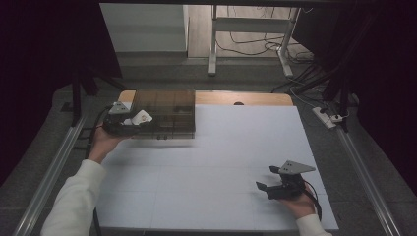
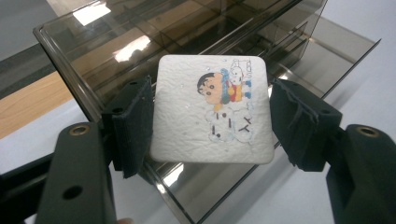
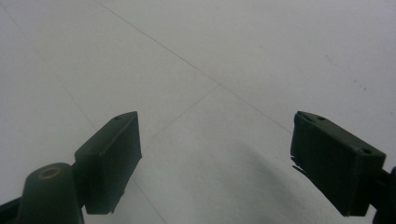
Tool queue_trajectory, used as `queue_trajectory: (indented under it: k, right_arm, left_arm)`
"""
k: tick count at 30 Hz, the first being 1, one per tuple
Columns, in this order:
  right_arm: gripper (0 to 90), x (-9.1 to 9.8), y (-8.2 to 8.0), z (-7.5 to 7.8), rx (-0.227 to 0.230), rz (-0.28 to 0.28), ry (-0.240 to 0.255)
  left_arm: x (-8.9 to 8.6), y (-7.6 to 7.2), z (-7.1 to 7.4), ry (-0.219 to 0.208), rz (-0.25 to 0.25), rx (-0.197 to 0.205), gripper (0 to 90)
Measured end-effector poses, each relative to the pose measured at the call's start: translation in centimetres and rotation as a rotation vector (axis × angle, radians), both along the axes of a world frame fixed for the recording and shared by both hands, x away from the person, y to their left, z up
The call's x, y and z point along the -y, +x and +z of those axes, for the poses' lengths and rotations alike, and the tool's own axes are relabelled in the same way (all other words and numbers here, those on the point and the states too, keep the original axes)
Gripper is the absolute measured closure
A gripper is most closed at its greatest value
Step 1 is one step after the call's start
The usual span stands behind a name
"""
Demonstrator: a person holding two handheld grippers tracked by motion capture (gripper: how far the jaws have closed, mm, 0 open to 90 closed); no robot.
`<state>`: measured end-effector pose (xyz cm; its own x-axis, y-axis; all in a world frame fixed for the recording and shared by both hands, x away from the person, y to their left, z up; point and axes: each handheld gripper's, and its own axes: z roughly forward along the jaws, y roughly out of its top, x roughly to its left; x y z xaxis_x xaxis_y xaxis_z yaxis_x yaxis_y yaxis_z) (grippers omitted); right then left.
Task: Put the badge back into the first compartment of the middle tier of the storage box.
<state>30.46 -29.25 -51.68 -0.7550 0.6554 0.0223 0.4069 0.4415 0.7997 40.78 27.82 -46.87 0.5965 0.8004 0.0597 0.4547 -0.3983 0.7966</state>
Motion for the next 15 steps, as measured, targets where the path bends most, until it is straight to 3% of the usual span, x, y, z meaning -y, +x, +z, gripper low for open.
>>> queue_trajectory:
  k: [8, 14, 15]
  right_arm:
    - [15.8, -0.02, 0.05, -0.06, -0.004, 0.004, 0.003]
    - [15.9, -0.08, 0.05, -0.1, -0.003, 0.005, 0.004]
    - [15.9, -0.06, 0.06, -0.09, -0.004, 0.004, 0.004]
  left_arm:
    - [-0.32, -0.38, -0.52, 0.008, -0.017, -0.023, 32.7]
    - [-0.15, -0.39, -0.91, 0.027, 0.0, -0.012, 32.5]
    - [0.02, -0.34, -0.99, 0.035, 0.012, -0.005, 28.5]
